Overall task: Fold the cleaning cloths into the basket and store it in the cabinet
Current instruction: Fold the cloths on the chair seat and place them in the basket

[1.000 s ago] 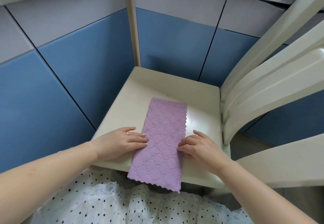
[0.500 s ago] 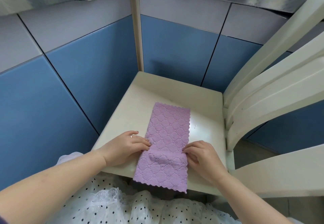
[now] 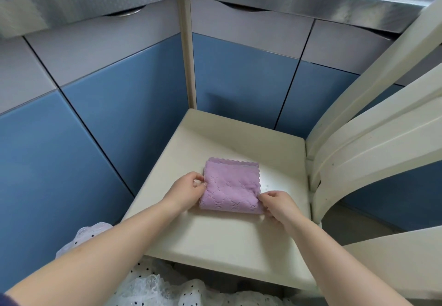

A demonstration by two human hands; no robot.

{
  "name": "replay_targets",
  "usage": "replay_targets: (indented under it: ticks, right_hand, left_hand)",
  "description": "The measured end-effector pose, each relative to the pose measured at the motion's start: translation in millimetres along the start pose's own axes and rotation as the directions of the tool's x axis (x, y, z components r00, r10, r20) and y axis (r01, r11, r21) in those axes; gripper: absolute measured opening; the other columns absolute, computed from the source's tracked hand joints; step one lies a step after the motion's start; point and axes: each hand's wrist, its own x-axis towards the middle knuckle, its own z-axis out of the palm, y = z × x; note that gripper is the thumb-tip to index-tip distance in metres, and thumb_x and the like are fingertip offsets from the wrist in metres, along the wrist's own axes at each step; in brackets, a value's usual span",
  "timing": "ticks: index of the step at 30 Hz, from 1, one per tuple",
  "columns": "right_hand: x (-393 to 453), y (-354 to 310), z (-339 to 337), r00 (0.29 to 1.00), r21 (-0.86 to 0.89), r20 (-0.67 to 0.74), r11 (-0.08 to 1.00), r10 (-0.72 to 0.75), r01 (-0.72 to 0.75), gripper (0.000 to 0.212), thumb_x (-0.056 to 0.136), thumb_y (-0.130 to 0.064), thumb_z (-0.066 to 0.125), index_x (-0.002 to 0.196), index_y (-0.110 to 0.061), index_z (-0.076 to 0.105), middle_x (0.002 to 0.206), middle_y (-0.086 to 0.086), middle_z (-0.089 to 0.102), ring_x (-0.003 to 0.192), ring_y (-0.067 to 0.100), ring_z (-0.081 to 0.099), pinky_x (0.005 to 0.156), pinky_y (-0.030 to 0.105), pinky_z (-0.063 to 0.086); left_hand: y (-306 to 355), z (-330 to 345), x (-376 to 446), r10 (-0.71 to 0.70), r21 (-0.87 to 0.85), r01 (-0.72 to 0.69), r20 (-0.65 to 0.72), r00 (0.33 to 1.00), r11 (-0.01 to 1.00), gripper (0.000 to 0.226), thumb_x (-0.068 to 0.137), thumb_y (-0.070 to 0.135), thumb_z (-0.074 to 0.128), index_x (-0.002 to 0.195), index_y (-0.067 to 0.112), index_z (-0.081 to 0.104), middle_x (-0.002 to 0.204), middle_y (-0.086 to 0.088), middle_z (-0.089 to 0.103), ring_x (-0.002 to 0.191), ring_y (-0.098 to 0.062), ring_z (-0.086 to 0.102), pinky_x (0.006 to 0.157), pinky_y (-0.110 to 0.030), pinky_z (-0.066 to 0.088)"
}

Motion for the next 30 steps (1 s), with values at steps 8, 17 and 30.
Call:
replay_targets:
  ticks: [8, 17, 30]
  right_hand:
    - [-6, 0, 4, 0.990, -0.083, -0.071, 0.990, -0.124, 0.118, 0.035, 0.092, -0.031, 0.053, 0.059, -0.019, 0.050, 0.053, -0.006, 0.046, 0.049, 0.013, 0.037, 0.048, 0.026, 0.025]
    - [-11, -1, 5, 0.880, -0.330, -0.219, 0.881, -0.421, 0.339, 0.020, 0.096, -0.039, 0.044, 0.086, -0.021, 0.042, 0.070, -0.006, 0.059, 0.065, 0.025, 0.051, 0.057, 0.033, 0.037]
    - [7, -4, 9, 0.938, -0.339, -0.261, 0.931, -0.227, 0.131, 0.035, 0.094, -0.047, 0.043, 0.115, -0.020, 0.050, 0.092, -0.003, 0.067, 0.083, 0.022, 0.060, 0.065, 0.031, 0.044]
  left_hand:
    - [10, 3, -12, 0.115, 0.137, -0.114, 0.000, 0.993, 0.984, 0.042, 0.092, 0.031, 0.054, 0.132, 0.035, 0.042, 0.098, 0.008, 0.066, 0.084, -0.018, 0.065, 0.075, -0.031, 0.049]
    - [15, 8, -10, 0.410, 0.255, -0.391, -0.025, 0.912, 0.884, 0.039, 0.094, 0.016, 0.054, 0.133, 0.019, 0.053, 0.117, 0.013, 0.056, 0.098, -0.003, 0.052, 0.082, -0.001, 0.032]
    - [13, 19, 9, 0.184, 0.328, -0.170, -0.014, 0.983, 0.929, 0.044, 0.093, 0.027, 0.054, 0.136, 0.025, 0.049, 0.136, 0.005, 0.050, 0.120, -0.010, 0.050, 0.100, -0.020, 0.035]
